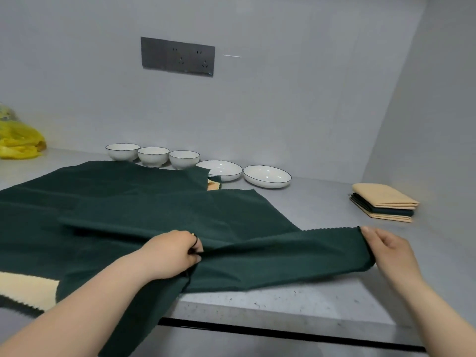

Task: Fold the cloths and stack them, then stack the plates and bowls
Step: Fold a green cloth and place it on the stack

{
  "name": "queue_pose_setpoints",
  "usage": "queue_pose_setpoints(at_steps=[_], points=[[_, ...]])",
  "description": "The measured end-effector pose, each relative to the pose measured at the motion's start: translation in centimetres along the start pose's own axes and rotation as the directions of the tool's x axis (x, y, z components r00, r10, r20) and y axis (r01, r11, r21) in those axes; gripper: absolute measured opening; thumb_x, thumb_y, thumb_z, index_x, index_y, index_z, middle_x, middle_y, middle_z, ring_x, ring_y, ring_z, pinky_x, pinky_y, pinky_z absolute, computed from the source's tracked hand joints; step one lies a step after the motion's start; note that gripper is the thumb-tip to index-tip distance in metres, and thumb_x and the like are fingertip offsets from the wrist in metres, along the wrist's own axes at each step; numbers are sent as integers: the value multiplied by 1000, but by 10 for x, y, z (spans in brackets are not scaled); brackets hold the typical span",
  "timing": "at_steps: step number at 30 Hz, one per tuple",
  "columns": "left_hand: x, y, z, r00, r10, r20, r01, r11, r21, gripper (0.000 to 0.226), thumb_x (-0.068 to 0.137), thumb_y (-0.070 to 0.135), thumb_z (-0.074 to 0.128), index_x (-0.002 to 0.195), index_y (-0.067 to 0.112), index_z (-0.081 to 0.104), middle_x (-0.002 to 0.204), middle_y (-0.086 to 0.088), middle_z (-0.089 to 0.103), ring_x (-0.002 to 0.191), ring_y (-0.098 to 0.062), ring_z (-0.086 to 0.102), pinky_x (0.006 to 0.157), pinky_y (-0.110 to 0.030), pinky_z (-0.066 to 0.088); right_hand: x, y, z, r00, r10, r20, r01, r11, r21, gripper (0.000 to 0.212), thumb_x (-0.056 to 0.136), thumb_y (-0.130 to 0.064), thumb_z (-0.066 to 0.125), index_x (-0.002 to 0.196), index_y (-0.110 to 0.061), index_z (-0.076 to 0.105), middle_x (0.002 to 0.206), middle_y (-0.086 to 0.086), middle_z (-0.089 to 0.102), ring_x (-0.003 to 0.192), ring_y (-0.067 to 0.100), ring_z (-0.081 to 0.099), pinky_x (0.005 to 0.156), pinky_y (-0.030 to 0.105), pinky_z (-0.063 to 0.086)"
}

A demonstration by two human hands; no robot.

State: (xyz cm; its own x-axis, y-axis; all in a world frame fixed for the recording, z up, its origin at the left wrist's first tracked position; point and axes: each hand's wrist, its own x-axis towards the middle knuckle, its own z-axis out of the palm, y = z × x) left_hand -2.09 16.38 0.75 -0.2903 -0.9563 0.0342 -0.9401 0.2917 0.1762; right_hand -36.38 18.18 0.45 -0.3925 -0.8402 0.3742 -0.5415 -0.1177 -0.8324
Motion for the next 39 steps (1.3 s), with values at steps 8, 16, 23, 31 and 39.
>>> queue_pose_setpoints(at_steps=[8,16,23,31,39], points=[[32,61,15,983,171,61,-171,985,-3,24,93,24,47,113,23,60,117,3,61,111,-16,53,84,-21,38,-14,27,-67,926,322,197,-302,945,-125,43,91,-29,52,77,10,66,65,12,60,66,21,47,62,27,34],[40,55,19,974,212,80,-214,977,17,20,90,28,52,108,25,61,95,15,54,90,-6,46,64,-12,33,37,2,-10,931,89,353,60,919,-391,21,95,-16,46,95,-13,67,107,1,64,100,13,53,83,20,38],[34,44,22,957,258,135,-261,965,10,7,90,32,53,85,35,57,125,18,55,117,-7,49,95,-20,39,54,0,87,673,215,708,327,772,-545,54,98,-37,36,147,-20,19,157,-1,8,145,15,5,117,29,5],[37,44,22,952,268,145,-274,961,26,29,90,32,52,64,36,40,127,18,54,117,-7,48,97,-23,40,58,34,41,788,318,527,239,631,-738,60,98,-47,27,148,-21,9,157,2,2,145,17,1,117,34,5],[34,50,20,969,215,124,-215,976,-21,24,92,29,48,110,22,62,113,7,63,106,-13,55,91,-25,44,39,6,34,891,120,437,134,851,-507,51,94,-37,46,139,-17,37,148,1,35,138,16,27,113,28,20]])
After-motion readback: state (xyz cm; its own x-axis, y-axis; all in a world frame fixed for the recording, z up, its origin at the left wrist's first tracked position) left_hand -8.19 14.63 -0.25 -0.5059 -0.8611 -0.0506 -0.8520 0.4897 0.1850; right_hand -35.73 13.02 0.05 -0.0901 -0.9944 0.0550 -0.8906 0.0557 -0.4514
